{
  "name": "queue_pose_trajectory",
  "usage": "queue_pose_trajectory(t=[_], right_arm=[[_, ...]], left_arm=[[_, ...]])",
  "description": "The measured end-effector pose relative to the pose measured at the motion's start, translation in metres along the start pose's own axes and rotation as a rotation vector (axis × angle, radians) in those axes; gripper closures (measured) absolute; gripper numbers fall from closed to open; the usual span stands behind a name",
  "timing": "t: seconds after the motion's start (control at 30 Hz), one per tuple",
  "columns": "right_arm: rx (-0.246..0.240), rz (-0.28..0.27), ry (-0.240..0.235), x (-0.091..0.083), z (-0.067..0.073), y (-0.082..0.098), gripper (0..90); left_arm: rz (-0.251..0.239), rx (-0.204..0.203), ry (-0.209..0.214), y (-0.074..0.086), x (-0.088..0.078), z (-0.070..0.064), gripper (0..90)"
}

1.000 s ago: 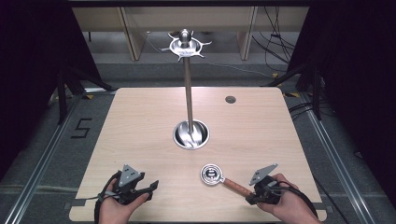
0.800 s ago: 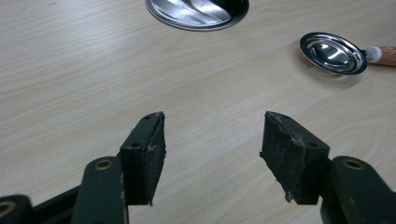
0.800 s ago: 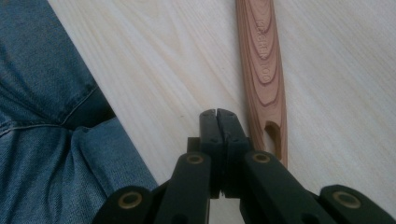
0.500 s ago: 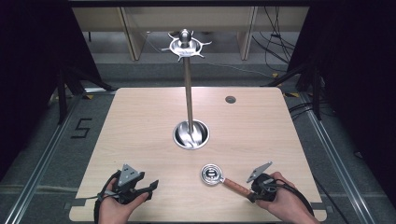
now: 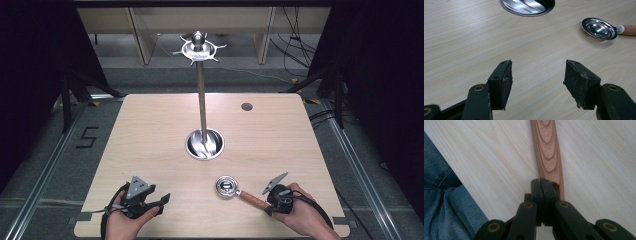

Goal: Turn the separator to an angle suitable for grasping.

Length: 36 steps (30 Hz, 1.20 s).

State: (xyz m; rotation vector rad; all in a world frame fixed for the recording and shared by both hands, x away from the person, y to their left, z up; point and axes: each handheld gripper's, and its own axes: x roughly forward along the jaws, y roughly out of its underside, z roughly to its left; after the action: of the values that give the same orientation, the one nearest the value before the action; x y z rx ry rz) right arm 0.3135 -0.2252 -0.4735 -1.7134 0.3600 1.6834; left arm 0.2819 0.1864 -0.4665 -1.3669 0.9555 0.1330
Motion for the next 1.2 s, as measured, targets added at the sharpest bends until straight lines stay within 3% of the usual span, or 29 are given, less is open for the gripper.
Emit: queue_pose_trajectory(t=[0.07, 0.27, 0.43, 0.57, 0.73, 1.07, 1.2], right_arm=[[0.002, 0.006, 0.01, 0.0, -0.002, 0.0, 90.0], [0.013, 0.008, 0.047, 0.0, -0.014, -0.002, 90.0], [0.054, 0.01, 0.07, -0.002, -0.025, -0.005, 90.0], [0.066, 0.032, 0.096, 0.0, -0.029, -0.01, 90.0], [0.093, 0.039, 0.127, 0.002, -0.038, -0.018, 90.0], [0.121, 0.046, 0.179, 0.006, -0.058, -0.033, 90.0], [0.13, 0.049, 0.183, 0.007, -0.063, -0.039, 90.0]], left_arm=[[-0.008, -0.008, 0.016, 0.0, 0.0, 0.0, 38.5], [0.003, -0.005, 0.002, 0.0, 0.0, 0.001, 38.4], [-0.001, -0.006, 0.002, 0.0, -0.001, 0.0, 38.4], [-0.036, -0.011, 0.01, -0.001, -0.003, 0.0, 38.8], [-0.015, -0.015, 0.013, 0.001, -0.001, 0.002, 38.7], [-0.02, -0.009, 0.007, 0.0, -0.003, 0.003, 38.7], [-0.027, -0.032, 0.014, 0.0, -0.002, 0.002, 38.6]])
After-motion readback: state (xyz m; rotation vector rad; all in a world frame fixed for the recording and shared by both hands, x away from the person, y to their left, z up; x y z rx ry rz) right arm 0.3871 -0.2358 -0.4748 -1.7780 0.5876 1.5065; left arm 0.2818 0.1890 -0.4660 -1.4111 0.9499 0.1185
